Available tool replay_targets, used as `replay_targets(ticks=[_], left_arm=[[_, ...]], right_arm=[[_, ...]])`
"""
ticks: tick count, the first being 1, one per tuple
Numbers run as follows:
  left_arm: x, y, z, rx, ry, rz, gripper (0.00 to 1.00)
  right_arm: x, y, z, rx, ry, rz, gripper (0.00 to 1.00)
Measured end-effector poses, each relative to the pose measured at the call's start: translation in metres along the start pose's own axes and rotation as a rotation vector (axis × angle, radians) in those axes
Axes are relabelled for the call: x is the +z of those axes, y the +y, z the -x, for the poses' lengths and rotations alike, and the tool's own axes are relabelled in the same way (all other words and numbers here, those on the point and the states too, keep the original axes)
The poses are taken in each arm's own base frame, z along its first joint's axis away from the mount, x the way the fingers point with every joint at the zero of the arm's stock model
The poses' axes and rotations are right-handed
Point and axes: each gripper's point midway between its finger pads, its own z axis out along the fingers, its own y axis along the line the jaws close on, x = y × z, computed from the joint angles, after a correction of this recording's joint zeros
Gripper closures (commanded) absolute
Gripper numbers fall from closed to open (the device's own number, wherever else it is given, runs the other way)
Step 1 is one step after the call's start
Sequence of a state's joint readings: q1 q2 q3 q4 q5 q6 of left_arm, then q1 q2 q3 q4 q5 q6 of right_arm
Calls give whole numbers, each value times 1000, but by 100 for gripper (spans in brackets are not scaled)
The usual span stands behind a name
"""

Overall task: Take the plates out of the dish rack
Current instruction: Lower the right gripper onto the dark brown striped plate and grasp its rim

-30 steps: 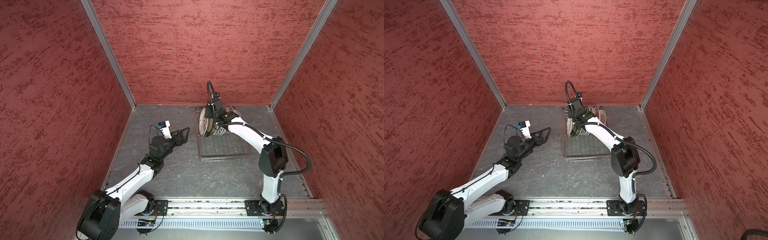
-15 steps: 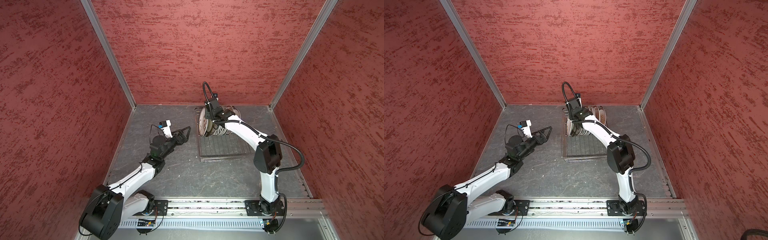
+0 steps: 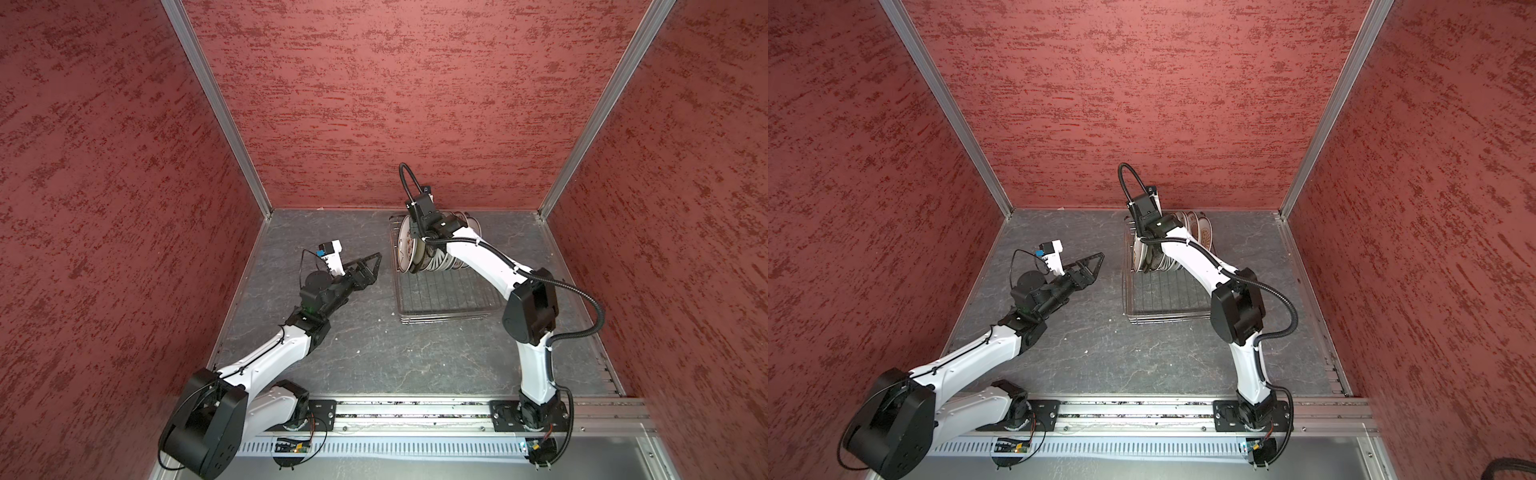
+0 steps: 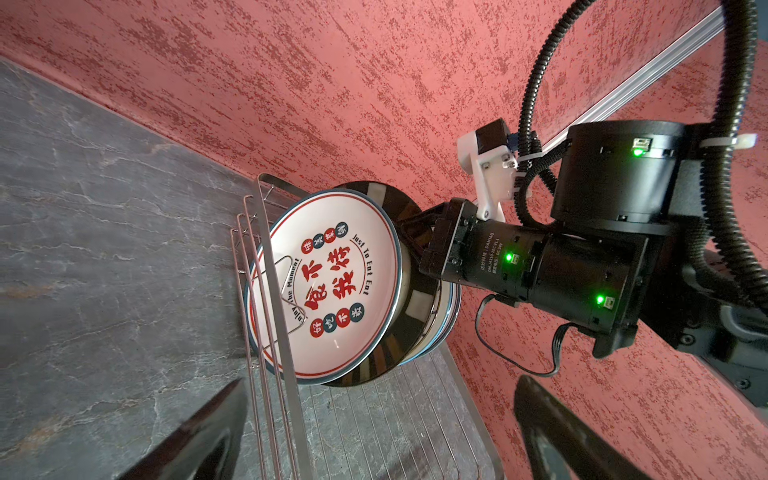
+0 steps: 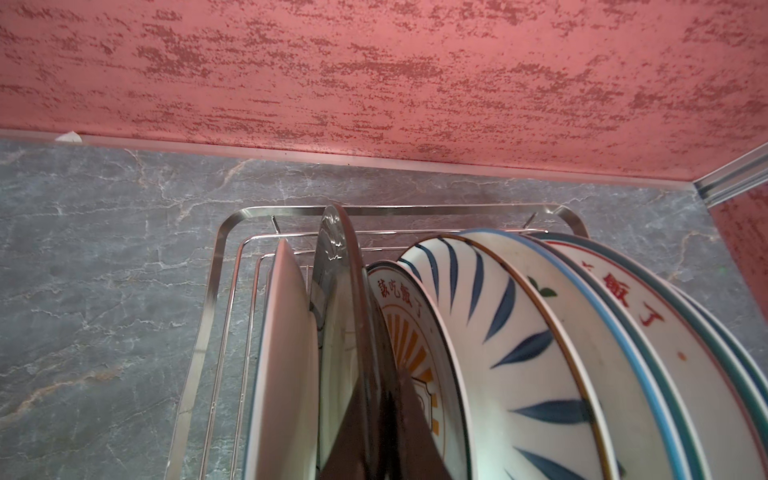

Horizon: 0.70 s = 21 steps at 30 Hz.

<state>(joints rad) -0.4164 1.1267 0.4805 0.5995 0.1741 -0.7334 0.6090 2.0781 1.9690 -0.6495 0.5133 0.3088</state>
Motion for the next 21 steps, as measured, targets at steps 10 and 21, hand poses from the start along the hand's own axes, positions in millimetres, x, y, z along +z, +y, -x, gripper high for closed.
replay_targets(ticks=[10, 21], left_arm=[[0, 1, -1, -12, 3, 3, 1], [0, 1, -1, -12, 3, 3, 0]], right_arm=[[-4, 2, 0, -63, 1, -34, 100], [-26, 2, 8, -122, -54, -73, 100]])
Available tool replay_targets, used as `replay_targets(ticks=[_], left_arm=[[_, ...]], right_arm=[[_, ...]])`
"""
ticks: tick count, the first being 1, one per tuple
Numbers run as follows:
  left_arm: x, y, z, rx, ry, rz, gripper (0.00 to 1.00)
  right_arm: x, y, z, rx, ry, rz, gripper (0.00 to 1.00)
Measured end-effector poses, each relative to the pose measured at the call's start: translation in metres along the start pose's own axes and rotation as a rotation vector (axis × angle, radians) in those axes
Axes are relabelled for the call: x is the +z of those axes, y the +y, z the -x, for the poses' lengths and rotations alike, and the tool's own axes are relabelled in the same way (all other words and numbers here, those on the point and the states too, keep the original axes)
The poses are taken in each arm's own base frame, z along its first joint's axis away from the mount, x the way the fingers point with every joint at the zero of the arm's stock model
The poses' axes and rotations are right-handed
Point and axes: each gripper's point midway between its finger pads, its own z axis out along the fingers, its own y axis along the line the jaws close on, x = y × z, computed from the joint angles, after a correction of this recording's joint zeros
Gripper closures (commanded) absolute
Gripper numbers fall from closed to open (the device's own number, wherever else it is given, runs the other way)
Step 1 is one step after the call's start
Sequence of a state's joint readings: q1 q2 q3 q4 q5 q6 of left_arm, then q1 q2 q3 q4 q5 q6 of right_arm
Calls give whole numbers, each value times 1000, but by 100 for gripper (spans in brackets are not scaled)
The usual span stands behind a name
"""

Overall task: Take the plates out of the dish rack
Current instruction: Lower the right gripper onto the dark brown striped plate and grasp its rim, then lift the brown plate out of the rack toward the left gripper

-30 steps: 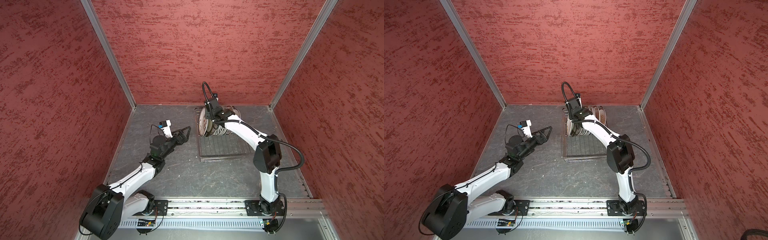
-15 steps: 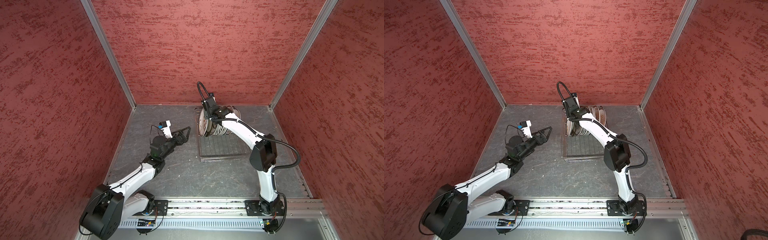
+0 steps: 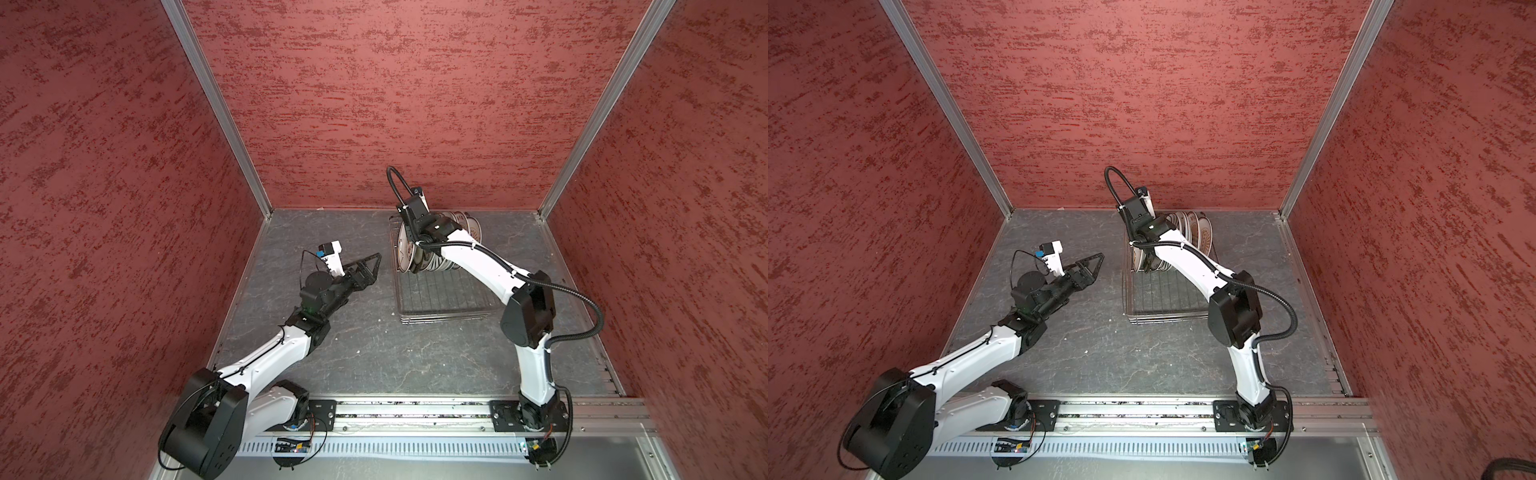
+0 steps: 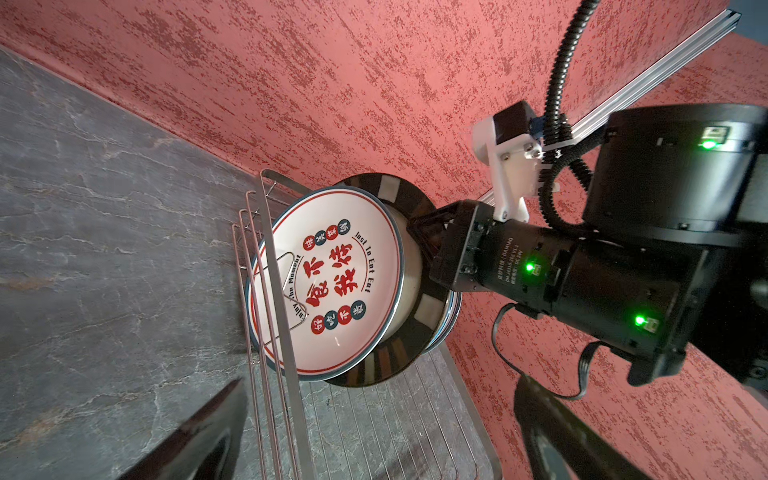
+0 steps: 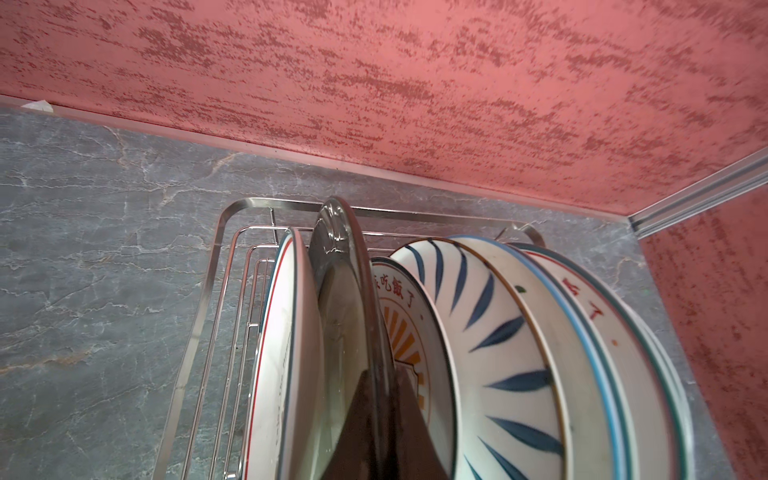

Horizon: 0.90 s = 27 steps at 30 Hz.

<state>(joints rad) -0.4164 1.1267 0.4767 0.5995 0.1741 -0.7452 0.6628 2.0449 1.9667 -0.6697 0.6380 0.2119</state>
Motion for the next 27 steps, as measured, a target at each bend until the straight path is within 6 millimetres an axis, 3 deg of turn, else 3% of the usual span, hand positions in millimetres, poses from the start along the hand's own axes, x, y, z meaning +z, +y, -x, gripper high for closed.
replay_targets(ticks=[10, 17, 27], left_arm=[[0, 0, 0, 0, -1, -1, 1], [0, -1, 1, 0, -2, -2, 1], [-1, -5, 0, -5, 3, -17, 0]], right_arm=[[-43, -20, 29, 18, -106, -14, 100], [-73, -44, 17, 20, -159, -3, 100], [-142, -81, 13, 130, -326, 147, 100]])
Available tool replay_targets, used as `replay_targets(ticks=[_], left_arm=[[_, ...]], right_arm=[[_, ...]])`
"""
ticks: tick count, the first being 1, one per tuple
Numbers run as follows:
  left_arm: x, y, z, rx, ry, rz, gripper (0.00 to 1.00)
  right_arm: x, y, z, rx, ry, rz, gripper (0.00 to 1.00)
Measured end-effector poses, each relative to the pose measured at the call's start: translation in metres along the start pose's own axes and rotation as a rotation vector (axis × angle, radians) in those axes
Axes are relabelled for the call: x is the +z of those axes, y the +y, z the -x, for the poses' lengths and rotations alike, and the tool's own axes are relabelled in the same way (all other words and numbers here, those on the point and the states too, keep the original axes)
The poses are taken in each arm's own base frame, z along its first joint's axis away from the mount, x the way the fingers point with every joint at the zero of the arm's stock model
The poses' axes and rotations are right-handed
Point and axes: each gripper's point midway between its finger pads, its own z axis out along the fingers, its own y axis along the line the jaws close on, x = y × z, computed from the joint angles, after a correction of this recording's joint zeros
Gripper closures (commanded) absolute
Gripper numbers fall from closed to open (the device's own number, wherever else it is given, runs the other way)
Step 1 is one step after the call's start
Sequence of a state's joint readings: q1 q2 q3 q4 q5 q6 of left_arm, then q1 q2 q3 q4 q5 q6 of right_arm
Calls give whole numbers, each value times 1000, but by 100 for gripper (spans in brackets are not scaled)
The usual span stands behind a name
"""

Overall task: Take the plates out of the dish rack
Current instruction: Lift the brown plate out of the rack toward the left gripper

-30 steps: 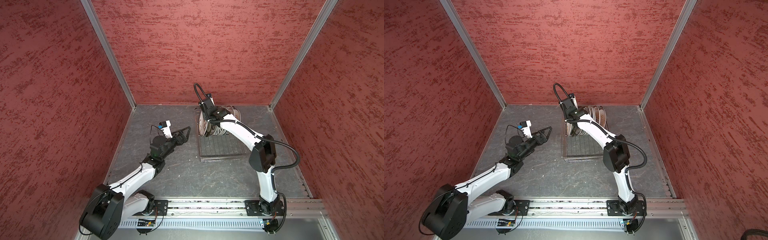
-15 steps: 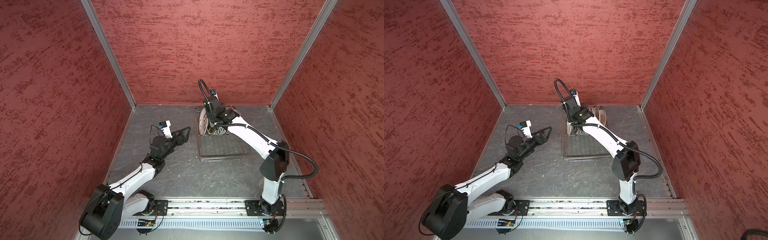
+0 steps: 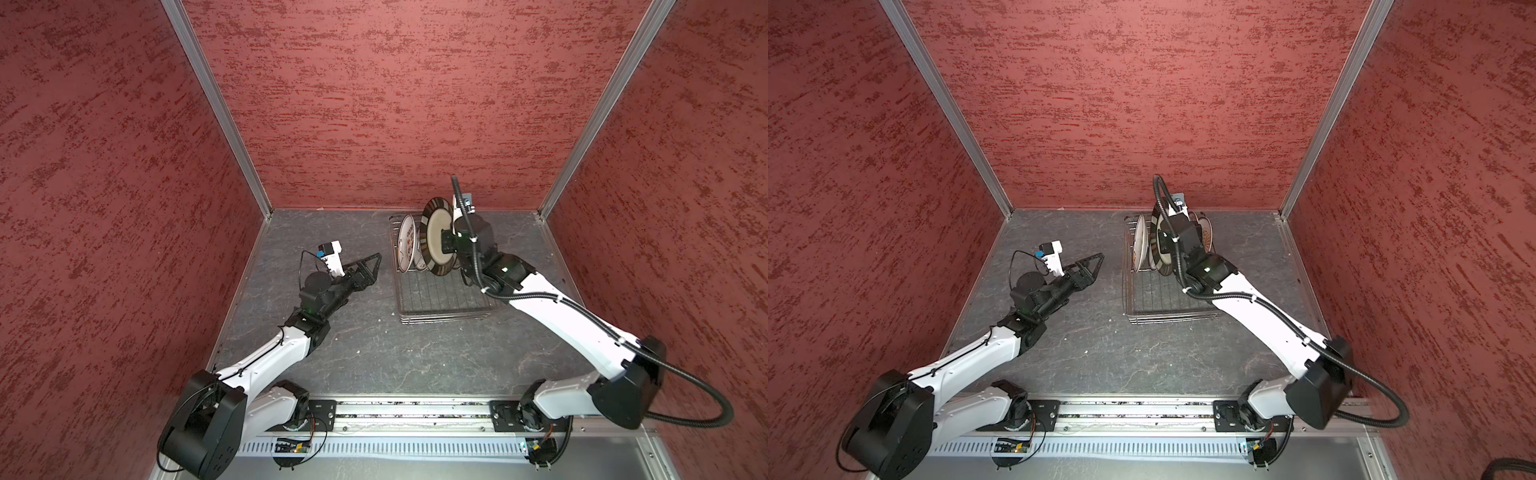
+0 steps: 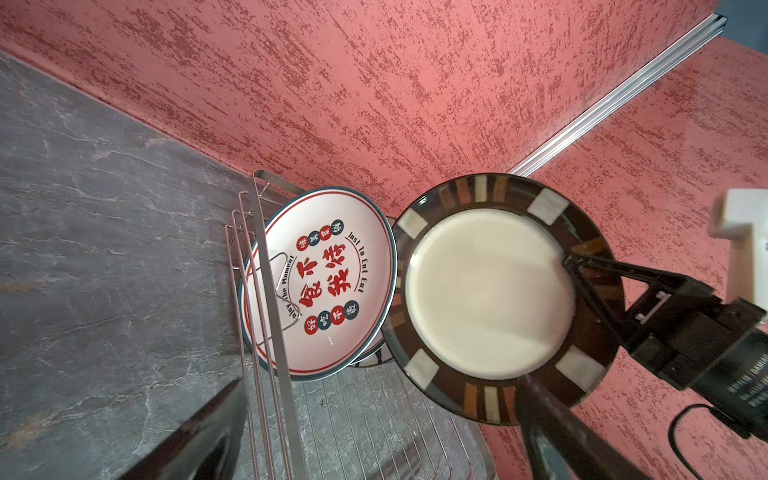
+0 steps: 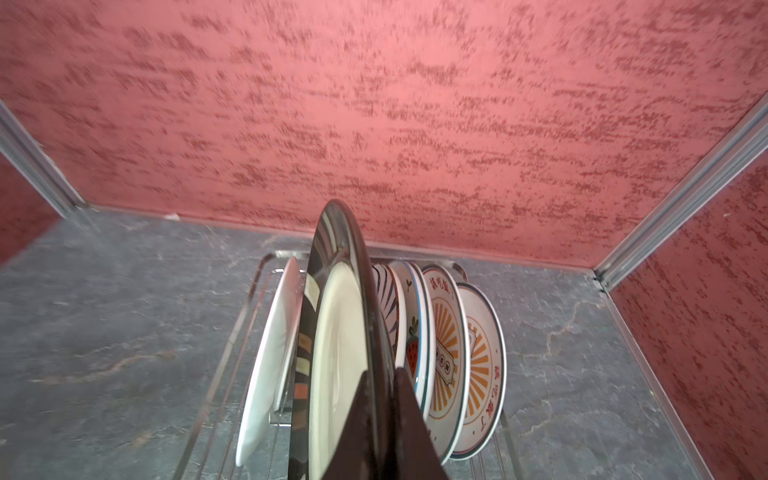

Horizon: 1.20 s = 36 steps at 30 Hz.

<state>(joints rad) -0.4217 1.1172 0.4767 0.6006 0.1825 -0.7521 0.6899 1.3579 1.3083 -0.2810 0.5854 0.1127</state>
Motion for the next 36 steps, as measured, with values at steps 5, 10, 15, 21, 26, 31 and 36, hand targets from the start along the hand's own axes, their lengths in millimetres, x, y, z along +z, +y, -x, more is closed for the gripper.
replay_targets(ticks=[5, 10, 15, 21, 26, 31, 36], left_arm=[[-1, -5, -1, 0, 4, -14, 1], [-5, -15, -1, 4, 8, -44, 1], [-13, -21, -5, 5, 41, -58, 1], [-30, -19, -13, 5, 64, -48, 1], [-40, -10, -30, -4, 106, -18, 1], [-45, -14, -48, -11, 150, -22, 1], [-46, -17, -55, -74, 160, -46, 2]], right_arm=[[-20, -12, 0, 83, -50, 56, 100], [-32, -35, -22, 199, -55, 93, 100], [-37, -56, -50, 352, -42, 126, 100], [-41, -48, -79, 523, 0, 227, 100], [-40, -42, -96, 749, 61, 252, 100], [-37, -41, -117, 964, 110, 250, 100], [-32, -35, -155, 1126, 199, 248, 100]])
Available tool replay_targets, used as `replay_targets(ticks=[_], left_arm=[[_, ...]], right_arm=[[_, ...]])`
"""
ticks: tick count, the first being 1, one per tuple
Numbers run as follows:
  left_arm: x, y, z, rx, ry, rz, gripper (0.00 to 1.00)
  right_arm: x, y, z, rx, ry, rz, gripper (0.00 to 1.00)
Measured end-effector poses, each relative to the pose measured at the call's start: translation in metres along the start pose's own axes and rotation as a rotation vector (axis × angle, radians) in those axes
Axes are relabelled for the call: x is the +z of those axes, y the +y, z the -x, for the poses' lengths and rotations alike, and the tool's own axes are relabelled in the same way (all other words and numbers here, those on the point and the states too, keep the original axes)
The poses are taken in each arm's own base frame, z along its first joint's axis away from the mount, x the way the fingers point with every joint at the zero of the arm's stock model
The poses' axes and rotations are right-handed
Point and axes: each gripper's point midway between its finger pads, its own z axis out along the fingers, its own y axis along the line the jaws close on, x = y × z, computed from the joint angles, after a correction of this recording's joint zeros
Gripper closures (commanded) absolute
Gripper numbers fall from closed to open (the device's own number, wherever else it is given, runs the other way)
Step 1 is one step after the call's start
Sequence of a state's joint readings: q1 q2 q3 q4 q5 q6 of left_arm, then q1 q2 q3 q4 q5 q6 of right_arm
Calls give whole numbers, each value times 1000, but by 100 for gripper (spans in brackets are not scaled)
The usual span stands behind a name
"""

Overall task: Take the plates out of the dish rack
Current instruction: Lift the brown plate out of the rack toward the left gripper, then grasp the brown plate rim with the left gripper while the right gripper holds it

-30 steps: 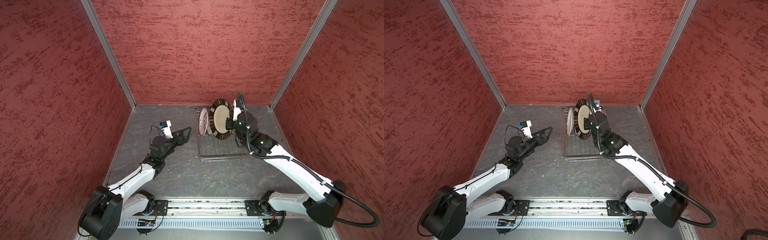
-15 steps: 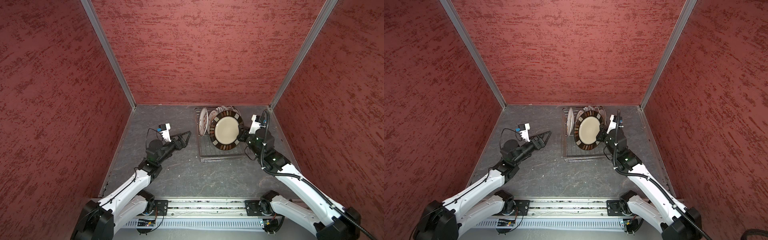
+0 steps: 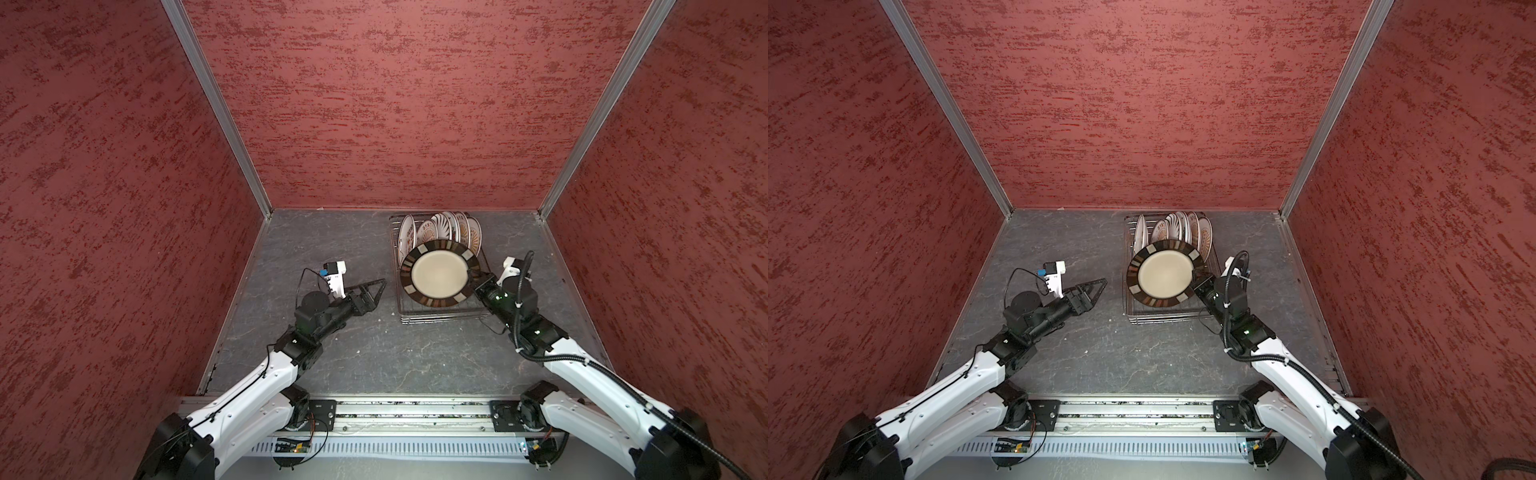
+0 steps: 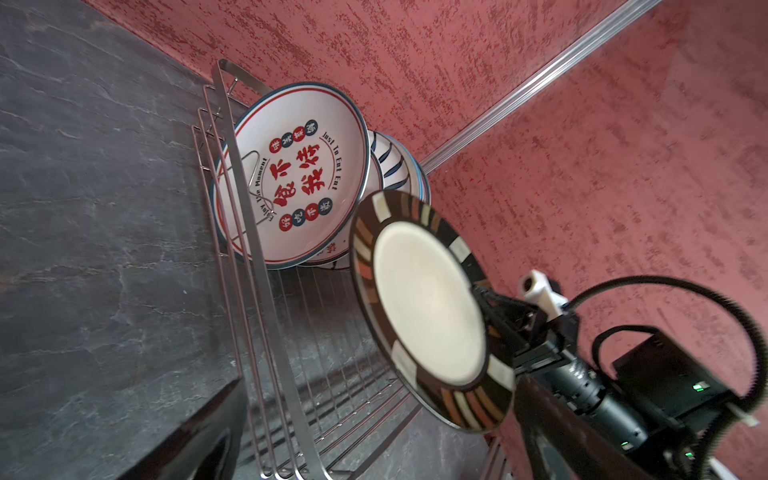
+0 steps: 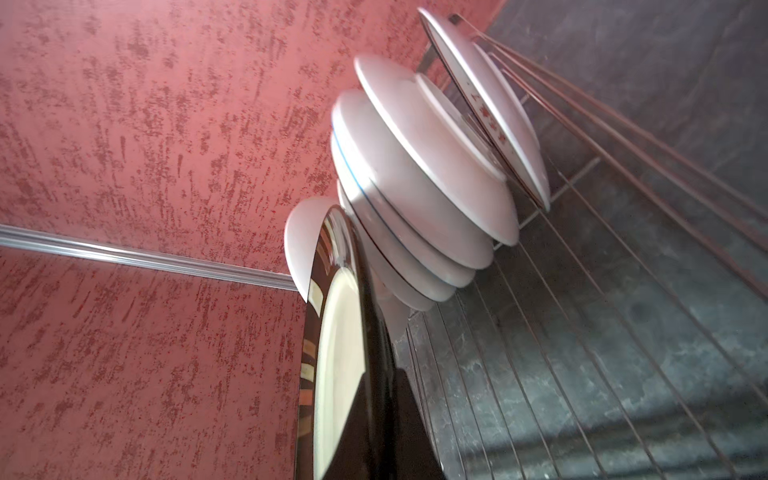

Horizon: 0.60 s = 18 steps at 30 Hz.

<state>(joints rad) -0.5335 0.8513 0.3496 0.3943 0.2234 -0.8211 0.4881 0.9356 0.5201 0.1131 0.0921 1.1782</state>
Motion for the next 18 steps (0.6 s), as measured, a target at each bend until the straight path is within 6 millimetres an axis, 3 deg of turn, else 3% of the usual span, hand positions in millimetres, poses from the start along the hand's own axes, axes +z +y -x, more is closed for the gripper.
replay_targets(ticks=[7, 12, 18], left_arm=[[0, 22, -21, -187, -5, 32, 5], [5, 16, -14, -239, -17, 25, 7], [20, 8, -17, -281, 26, 1, 16]], right_arm=[[9, -4, -31, 101, 94, 34, 100], [2, 2, -41, 102, 117, 81, 100], [-17, 9, -39, 98, 112, 144, 100]])
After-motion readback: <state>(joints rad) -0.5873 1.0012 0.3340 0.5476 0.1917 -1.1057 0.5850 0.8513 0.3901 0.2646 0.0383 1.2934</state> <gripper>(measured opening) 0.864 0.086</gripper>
